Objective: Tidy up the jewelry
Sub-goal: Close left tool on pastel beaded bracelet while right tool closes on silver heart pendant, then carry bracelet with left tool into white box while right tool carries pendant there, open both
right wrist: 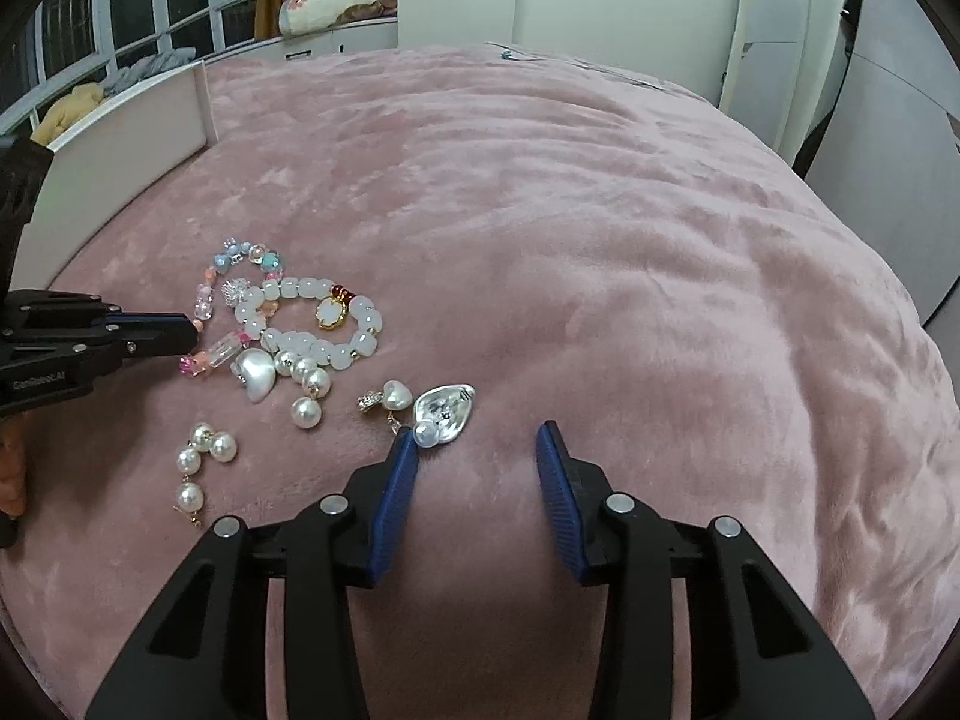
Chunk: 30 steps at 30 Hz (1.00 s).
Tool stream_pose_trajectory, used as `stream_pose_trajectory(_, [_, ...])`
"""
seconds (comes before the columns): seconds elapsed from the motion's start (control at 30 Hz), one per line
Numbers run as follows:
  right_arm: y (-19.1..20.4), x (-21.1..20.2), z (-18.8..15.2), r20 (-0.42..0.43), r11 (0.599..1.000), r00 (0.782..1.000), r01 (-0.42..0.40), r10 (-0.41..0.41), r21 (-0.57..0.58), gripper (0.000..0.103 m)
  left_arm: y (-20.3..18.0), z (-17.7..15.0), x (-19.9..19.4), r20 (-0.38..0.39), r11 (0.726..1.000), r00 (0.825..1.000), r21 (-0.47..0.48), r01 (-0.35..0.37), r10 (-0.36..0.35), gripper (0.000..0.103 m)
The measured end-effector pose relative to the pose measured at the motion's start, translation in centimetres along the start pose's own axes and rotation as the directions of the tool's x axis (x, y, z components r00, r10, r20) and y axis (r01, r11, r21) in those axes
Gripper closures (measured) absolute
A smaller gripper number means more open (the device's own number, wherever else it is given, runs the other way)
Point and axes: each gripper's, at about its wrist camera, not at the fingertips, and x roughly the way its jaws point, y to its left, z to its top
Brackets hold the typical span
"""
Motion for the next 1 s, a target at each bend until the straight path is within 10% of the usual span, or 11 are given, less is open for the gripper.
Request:
stream_pose_trajectory(0.3, [0.2, 1.7, 1.1, -0.036, 0.999, 0.999, -0.026, 0.024, -0.034, 0.078, -0.2, -0.1, 0.5, -0.005, 1.0, 1.0, 0.03, -0.006, 0.006, 0.092])
stream_pose_trajectory(1.0, [-0.7, -2.9, 3.9, 0.091, 0.998, 0.994, -0.054, 0.055, -0.009, 0.078, -0.6, 2.7, -4.5, 0.053, 0.998, 0.998, 0.053, 0.018, -0.021, 0.092])
